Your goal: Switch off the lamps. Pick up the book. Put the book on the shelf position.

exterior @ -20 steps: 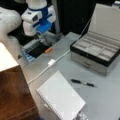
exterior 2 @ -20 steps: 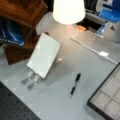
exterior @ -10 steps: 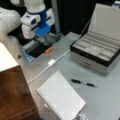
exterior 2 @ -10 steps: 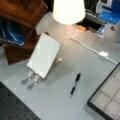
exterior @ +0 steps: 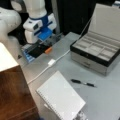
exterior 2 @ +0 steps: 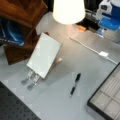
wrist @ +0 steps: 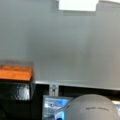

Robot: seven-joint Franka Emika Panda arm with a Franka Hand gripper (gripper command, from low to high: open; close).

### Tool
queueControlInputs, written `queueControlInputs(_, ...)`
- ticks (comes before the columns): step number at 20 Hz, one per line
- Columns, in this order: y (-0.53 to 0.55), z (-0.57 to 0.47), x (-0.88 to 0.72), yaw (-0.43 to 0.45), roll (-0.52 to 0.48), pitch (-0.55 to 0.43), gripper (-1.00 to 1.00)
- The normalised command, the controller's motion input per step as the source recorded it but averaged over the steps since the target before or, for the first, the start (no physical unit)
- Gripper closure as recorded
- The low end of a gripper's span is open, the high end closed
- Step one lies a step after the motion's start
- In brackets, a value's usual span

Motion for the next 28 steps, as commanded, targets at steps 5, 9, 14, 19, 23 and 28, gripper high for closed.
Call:
queueControlInputs(5, 0.08, -0.29, -0.11, -0.047, 0.044, -0.088, 1.0)
queueControlInputs(9, 0.04, -0.21, -0.12, -0.055, 0.045, -0.111, 1.0)
queueControlInputs(14, 0.0, -0.2, -0.1, -0.057, 0.039, -0.137, 1.0)
queueControlInputs(19, 0.0, -0.19, -0.13, -0.054, 0.031, -0.137, 1.0)
queueControlInputs(23, -0.01, -0.19, -0.14, -0.049, 0.021, -0.138, 1.0)
queueControlInputs(28, -0.04, -0.23, -0.16, -0.04, -0.004, -0.132, 1.0)
